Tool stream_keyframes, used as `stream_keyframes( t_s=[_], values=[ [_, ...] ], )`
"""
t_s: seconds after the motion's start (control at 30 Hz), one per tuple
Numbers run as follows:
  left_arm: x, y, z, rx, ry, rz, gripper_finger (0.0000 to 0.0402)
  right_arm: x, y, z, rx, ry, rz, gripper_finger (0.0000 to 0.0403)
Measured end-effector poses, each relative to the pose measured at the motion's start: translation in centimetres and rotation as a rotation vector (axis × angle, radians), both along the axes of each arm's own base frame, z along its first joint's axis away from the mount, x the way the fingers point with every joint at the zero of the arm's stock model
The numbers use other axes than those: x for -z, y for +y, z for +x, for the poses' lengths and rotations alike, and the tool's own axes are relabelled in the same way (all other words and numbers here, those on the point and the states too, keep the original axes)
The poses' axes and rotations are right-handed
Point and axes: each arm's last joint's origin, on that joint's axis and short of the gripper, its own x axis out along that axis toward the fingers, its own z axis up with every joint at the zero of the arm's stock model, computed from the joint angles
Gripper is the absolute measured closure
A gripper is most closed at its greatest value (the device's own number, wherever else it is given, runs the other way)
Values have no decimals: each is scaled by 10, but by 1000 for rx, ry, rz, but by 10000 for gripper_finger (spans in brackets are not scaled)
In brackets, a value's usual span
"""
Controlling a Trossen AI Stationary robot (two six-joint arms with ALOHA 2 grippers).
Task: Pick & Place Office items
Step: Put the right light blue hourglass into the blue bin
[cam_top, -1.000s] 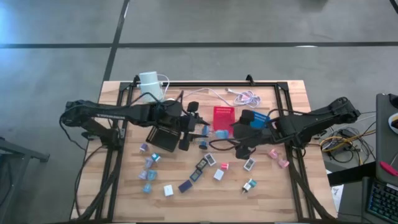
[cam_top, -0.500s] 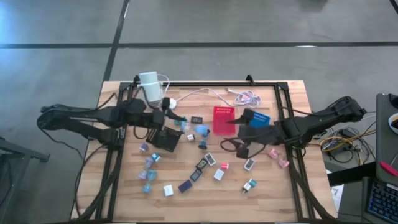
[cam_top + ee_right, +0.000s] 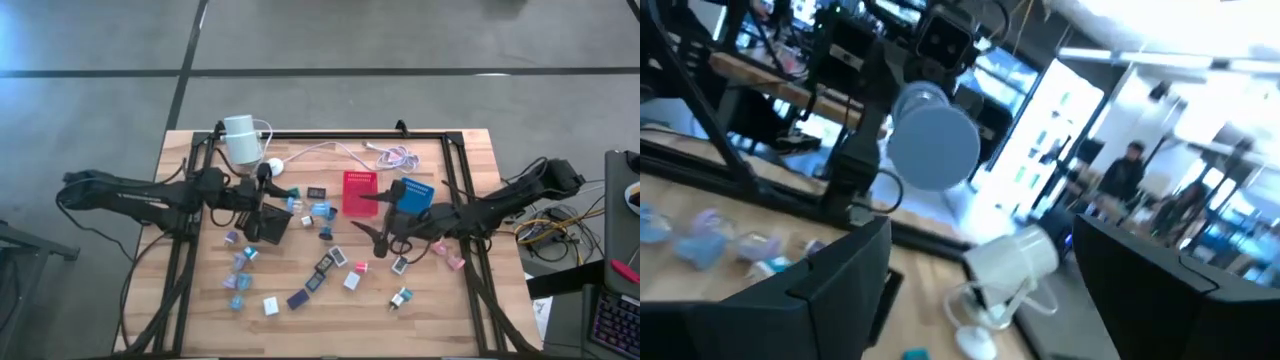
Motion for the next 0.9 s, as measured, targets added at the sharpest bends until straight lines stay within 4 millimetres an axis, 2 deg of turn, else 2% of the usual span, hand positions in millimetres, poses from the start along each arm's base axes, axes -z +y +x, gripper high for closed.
stream_keyframes(
  t_s=[0.2,0.57,0.9],
  values=[
    [-3,0,12,1,-7,6,200,0,4,13,20,18,-147,83],
    [-9,2,31,28,11,18,200,-21,14,43,52,9,-253,38],
    [-7,2,33,49,22,18,200,-20,15,45,27,20,-295,39]
  ],
)
